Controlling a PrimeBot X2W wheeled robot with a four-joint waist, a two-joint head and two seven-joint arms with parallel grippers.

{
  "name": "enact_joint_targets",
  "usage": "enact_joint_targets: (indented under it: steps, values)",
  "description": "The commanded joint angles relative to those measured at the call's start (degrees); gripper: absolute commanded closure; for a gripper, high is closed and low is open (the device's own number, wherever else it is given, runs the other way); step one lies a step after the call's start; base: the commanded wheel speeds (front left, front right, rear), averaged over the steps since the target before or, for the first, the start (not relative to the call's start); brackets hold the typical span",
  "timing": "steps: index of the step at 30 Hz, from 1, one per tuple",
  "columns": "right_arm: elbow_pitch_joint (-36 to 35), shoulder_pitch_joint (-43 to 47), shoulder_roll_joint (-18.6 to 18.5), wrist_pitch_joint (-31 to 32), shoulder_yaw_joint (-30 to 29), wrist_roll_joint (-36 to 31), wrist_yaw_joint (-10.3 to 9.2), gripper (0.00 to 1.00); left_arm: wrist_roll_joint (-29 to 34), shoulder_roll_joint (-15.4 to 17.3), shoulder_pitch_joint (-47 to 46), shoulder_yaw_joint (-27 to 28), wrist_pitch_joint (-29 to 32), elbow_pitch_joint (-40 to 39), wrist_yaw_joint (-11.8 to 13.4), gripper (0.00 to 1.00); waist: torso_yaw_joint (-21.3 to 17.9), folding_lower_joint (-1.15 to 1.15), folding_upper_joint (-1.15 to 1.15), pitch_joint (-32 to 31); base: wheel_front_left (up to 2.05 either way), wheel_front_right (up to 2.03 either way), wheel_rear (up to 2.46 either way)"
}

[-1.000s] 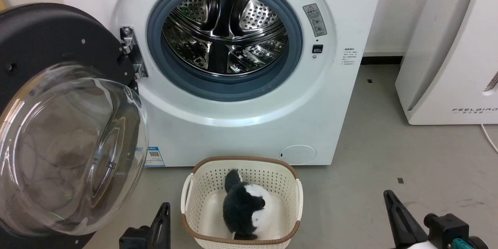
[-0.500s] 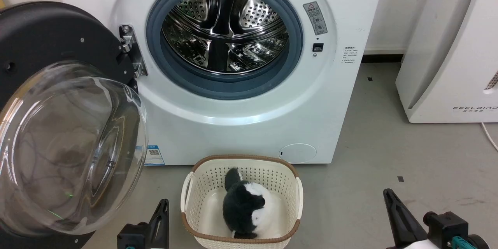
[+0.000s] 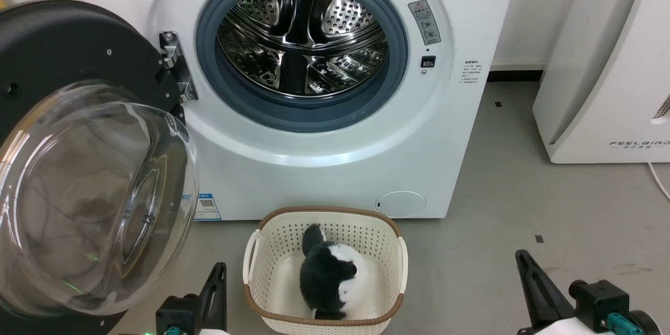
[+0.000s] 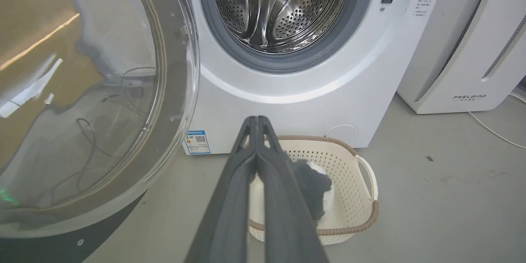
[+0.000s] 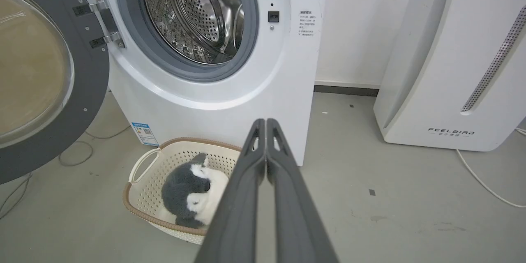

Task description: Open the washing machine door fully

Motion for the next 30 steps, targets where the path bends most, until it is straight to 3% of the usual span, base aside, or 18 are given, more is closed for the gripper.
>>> enact_joint_targets:
  steps: [1,30]
  values:
    - [-0.51,-1.05,0.06,0.34,-0.03,-0.57,0.01,1.0,0.6,-0.11,-1.21,0.41,0.31,-0.38,-0.44,1.0,0.01,0.0,0.0,0.03,0.0,0.0,0.0]
    - [-1.18,-2.63,0.11,1.71,-0.14,-1.68,0.02,1.0,3.59,-1.9,-2.24,3.81,3.0,-2.81,-2.85,1.0,0.24,0.0,0.0,0.75,0.0,0.0,0.0]
